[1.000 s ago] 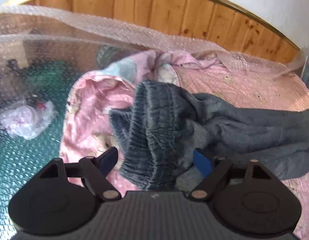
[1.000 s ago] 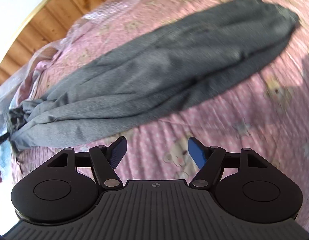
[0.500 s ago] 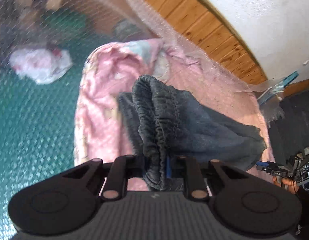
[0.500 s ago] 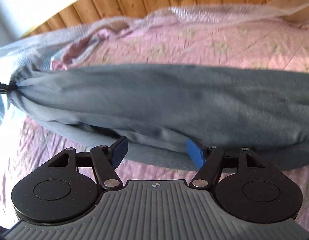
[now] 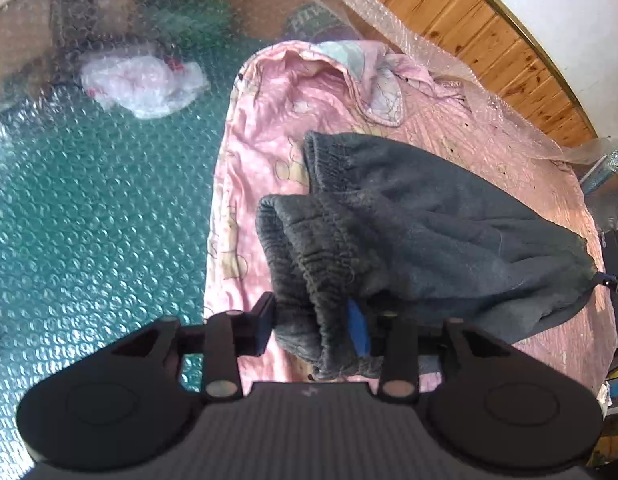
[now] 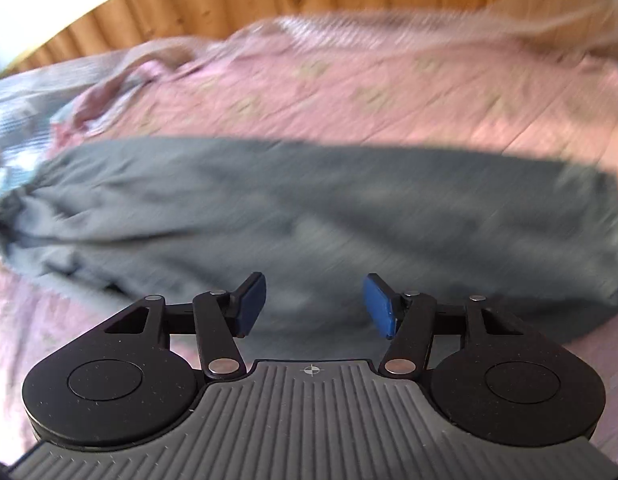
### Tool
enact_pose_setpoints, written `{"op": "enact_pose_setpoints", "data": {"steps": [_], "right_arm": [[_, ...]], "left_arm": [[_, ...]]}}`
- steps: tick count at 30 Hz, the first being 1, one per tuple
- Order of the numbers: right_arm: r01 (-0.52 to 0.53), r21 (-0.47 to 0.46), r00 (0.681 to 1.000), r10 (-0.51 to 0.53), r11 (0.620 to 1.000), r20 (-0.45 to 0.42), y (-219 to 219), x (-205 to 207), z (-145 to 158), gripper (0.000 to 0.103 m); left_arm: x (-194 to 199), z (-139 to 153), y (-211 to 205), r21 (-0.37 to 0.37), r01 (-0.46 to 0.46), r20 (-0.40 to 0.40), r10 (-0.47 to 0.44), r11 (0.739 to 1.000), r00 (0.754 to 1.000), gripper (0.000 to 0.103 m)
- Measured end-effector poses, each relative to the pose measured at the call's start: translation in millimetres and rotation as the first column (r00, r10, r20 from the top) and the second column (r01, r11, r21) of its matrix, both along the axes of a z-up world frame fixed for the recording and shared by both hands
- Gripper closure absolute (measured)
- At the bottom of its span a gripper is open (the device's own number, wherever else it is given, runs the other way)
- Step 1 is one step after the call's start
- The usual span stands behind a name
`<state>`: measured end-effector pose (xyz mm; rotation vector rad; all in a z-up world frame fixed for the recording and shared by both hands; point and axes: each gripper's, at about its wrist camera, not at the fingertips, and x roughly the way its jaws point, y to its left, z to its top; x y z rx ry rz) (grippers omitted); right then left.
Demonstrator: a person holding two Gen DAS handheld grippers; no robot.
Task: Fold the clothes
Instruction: 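Hold the waistband with the left tool while the right tool moves to the leg cuff, then grasp the leg cuff with the right tool while the left tool holds the waistband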
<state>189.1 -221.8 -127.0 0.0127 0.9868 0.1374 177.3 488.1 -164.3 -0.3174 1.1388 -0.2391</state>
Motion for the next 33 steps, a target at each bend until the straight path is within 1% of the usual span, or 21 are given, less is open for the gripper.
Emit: {"op": "enact_pose_setpoints", "data": {"steps": [2, 5, 8, 10, 12, 13, 15, 16, 17, 18, 20, 22, 24, 26, 27, 28, 29, 30, 31, 32, 33], "right_arm": [[-0.007, -0.103, 1.000, 0.010, 0.995, 0.024, -22, 24, 6, 0.048], [0.034, -0.235, 0.999, -0.033, 0.971, 0.009, -73, 39, -6, 0.049], [0.077, -0.359, 0.997, -0.081, 0.930, 0.002, -125, 52, -18, 0.046], [0.163, -0.358, 0.986, -0.168, 0.919, 0.018, -170, 48, -26, 0.043], [0.220, -0.314, 0.974, -0.227, 0.924, 0.014, -210, 47, -35, 0.040], [0.221, -0.288, 0.973, -0.233, 0.932, -0.007, -225, 48, -41, 0.040], [0.209, -0.238, 0.972, -0.228, 0.948, -0.053, -246, 50, -52, 0.043], [0.197, -0.211, 0.973, -0.218, 0.957, -0.078, -254, 50, -57, 0.065], [0.182, -0.163, 0.974, -0.200, 0.970, -0.105, -260, 48, -60, 0.088], [0.175, -0.140, 0.976, -0.190, 0.975, -0.105, -264, 44, -57, 0.088], [0.162, -0.098, 0.982, -0.170, 0.982, -0.079, -271, 27, -42, 0.094], [0.187, -0.082, 0.979, -0.192, 0.979, -0.062, -284, 11, -26, 0.094], [0.189, -0.094, 0.977, -0.197, 0.977, -0.084, -294, 2, -26, 0.094], [0.189, -0.104, 0.974, -0.200, 0.976, -0.108, -304, -5, -26, 0.094], [0.174, -0.090, 0.973, -0.185, 0.981, -0.135, -306, -3, -30, 0.093], [0.159, -0.076, 0.972, -0.170, 0.984, -0.161, -308, 0, -35, 0.088], [0.146, -0.061, 0.971, -0.155, 0.987, -0.181, -309, 2, -39, 0.083], [0.145, -0.042, 0.978, -0.150, 0.988, -0.148, -309, 3, -32, 0.077], [0.144, -0.022, 0.983, -0.146, 0.989, -0.115, -308, 4, -26, 0.065], [0.142, -0.002, 0.987, -0.141, 0.990, -0.082, -307, 5, -19, 0.056], [0.136, 0.015, 0.989, -0.135, 0.991, -0.052, -306, 6, -14, 0.053]], "left_arm": [[-1, 11, 1, 0.037, -0.007, 0.016, 0.006, 0.999, 1.000, 0.041], [-1, 22, 1, 0.094, -0.023, 0.009, 0.022, 0.995, 1.000, 0.041], [-2, 28, -4, 0.145, -0.062, 0.010, 0.061, 0.987, 0.998, 0.041], [-4, 30, -12, 0.166, -0.090, 0.019, 0.088, 0.982, 0.996, 0.041], [-4, 33, -22, 0.182, -0.111, 0.025, 0.109, 0.977, 0.994, 0.041], [-3, 34, -29, 0.193, -0.112, 0.023, 0.110, 0.975, 0.994, 0.041], [0, 37, -45, 0.222, -0.110, 0.023, 0.108, 0.969, 0.994, 0.041], [3, 40, -53, 0.241, -0.108, 0.030, 0.104, 0.965, 0.994, 0.042], [5, 43, -60, 0.260, -0.109, 0.042, 0.101, 0.960, 0.994, 0.042], [7, 48, -66, 0.275, -0.113, 0.058, 0.101, 0.955, 0.993, 0.042], [13, 56, -76, 0.284, -0.119, 0.082, 0.100, 0.951, 0.992, 0.042], [22, 61, -85, 0.287, -0.113, 0.089, 0.091, 0.951, 0.992, 0.042], [31, 65, -95, 0.290, -0.105, 0.096, 0.081, 0.951, 0.992, 0.042], [41, 63, -108, 0.314, -0.070, 0.082, 0.047, 0.947, 0.996, 0.042], [45, 60, -116, 0.334, -0.038, 0.069, 0.016, 0.942, 0.997, 0.042], [48, 57, -124, 0.353, -0.005, 0.054, -0.015, 0.936, 0.998, 0.041], [49, 53, -131, 0.381, 0.031, 0.038, -0.049, 0.924, 0.998, 0.041], [50, 50, -138, 0.410, 0.067, 0.020, -0.082, 0.910, 0.996, 0.041], [48, 45, -146, 0.446, 0.117, -0.002, -0.129, 0.887, 0.992, 0.041], [46, 39, -155, 0.481, 0.167, -0.026, -0.177, 0.860, 0.984, 0.041], [45, 34, -163, 0.514, 0.217, -0.052, -0.222, 0.830, 0.974, 0.041]]}}
